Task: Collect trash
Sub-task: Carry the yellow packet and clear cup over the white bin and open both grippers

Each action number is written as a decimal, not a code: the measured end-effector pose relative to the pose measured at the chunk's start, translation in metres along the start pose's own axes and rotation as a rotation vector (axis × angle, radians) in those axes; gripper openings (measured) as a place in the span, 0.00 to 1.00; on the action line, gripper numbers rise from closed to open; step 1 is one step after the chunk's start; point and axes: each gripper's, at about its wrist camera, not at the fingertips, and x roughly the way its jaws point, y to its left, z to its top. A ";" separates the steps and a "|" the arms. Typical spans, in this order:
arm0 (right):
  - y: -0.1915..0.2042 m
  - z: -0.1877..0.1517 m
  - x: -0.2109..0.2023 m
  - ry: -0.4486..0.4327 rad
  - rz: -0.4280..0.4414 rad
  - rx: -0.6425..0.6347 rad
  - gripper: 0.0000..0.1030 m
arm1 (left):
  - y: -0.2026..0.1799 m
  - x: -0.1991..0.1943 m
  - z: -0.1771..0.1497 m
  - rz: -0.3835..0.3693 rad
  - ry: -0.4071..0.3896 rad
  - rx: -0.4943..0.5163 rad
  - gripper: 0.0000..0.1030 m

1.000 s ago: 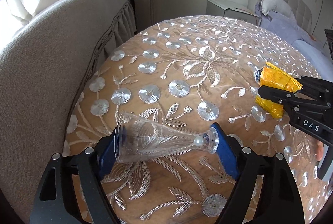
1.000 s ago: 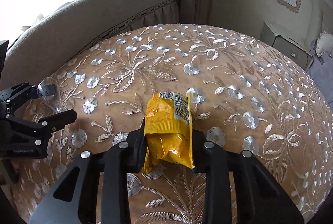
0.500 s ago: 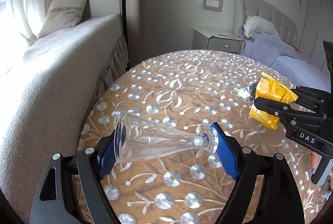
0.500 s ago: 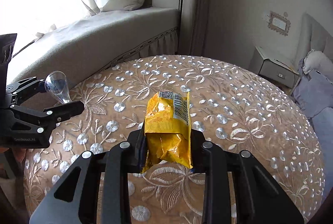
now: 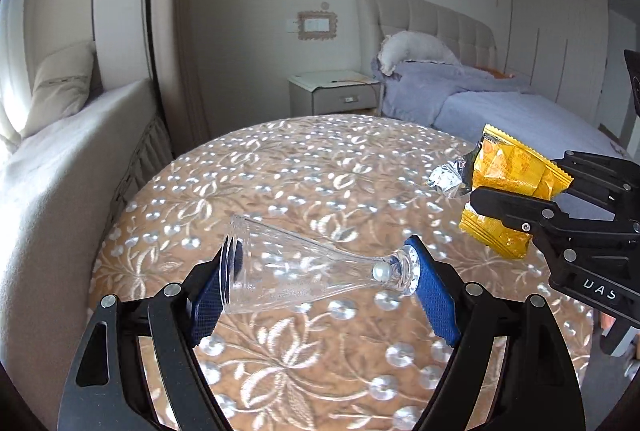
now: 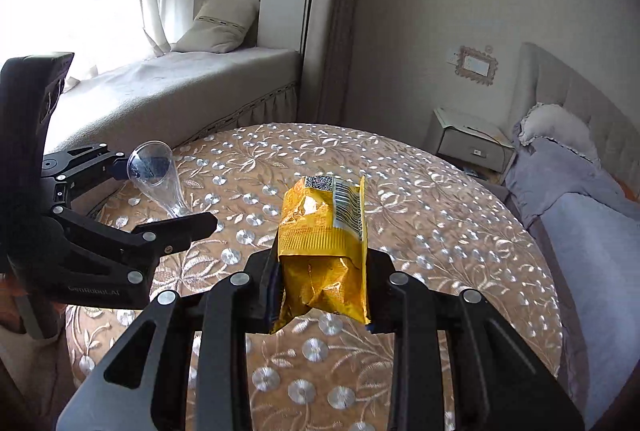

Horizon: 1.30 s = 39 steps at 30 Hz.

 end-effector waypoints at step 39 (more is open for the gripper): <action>-0.179 -0.235 -0.195 0.089 -0.494 0.455 0.30 | -0.382 0.031 -0.062 -0.587 0.097 0.455 0.78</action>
